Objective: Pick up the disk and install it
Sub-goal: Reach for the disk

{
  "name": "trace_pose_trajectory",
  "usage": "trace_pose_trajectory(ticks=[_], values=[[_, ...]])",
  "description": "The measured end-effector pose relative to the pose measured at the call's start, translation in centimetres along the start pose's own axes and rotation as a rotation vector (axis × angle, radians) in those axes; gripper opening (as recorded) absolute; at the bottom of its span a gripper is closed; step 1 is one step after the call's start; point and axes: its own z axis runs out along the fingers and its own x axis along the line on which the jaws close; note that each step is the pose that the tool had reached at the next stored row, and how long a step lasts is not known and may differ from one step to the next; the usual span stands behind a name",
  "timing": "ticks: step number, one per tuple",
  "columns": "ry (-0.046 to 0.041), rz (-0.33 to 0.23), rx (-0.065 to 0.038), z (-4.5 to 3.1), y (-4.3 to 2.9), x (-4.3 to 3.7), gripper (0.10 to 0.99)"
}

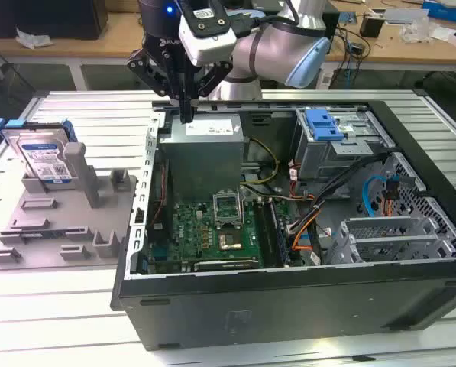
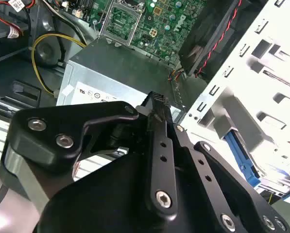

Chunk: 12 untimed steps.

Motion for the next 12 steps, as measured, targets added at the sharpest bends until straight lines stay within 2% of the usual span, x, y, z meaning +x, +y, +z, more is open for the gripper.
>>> trace_pose_trajectory(ticks=[12], values=[[0.0000,0.000,0.000,0.00,0.00,0.01,0.106]])
